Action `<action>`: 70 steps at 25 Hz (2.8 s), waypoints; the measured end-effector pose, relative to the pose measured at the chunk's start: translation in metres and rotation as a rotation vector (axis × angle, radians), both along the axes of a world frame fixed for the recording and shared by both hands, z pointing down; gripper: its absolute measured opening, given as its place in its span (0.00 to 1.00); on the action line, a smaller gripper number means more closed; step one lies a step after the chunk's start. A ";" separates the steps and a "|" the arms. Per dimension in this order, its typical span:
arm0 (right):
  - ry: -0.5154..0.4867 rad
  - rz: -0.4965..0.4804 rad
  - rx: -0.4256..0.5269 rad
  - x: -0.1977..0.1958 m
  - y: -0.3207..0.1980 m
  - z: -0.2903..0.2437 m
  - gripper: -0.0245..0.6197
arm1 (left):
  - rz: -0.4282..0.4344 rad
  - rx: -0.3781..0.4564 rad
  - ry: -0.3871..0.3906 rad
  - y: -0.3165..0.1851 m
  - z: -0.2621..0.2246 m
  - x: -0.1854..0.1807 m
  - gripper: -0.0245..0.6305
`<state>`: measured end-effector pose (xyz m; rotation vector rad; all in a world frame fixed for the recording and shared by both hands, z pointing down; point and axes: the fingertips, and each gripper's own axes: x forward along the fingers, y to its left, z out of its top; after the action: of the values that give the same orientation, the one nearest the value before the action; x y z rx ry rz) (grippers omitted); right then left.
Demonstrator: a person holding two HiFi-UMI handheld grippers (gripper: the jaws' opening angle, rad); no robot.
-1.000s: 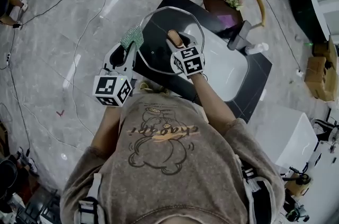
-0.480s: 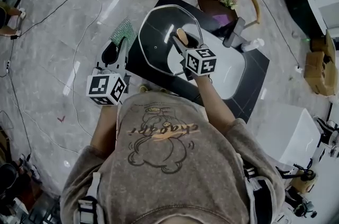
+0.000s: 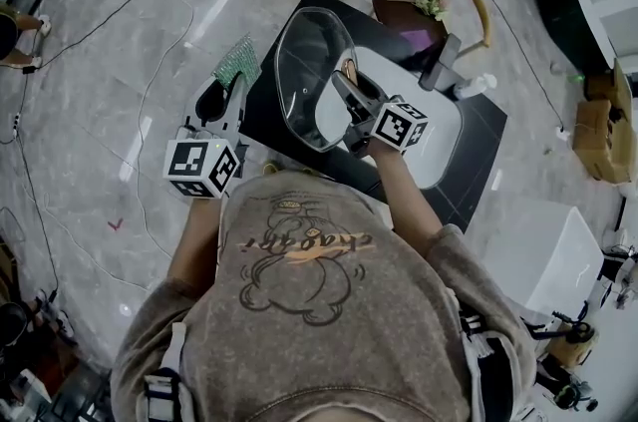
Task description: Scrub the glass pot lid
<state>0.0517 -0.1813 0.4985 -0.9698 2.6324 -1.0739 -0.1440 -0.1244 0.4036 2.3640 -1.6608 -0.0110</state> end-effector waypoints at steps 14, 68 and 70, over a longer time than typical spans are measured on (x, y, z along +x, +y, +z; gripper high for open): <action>-0.521 -0.068 -0.096 -0.017 0.015 -0.025 0.32 | 0.257 0.046 0.036 0.008 -0.030 0.063 0.17; -0.769 -0.201 -0.165 -0.034 0.038 -0.055 0.32 | 0.242 -0.105 -0.140 -0.083 0.044 0.081 0.17; -0.773 -0.187 -0.159 -0.032 0.036 -0.056 0.32 | 0.249 -0.110 -0.170 -0.086 0.053 0.085 0.17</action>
<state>0.0193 -0.1451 0.4425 -0.2287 2.0334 -1.3645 -0.0587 -0.2100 0.4570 2.5279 -1.3820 0.3266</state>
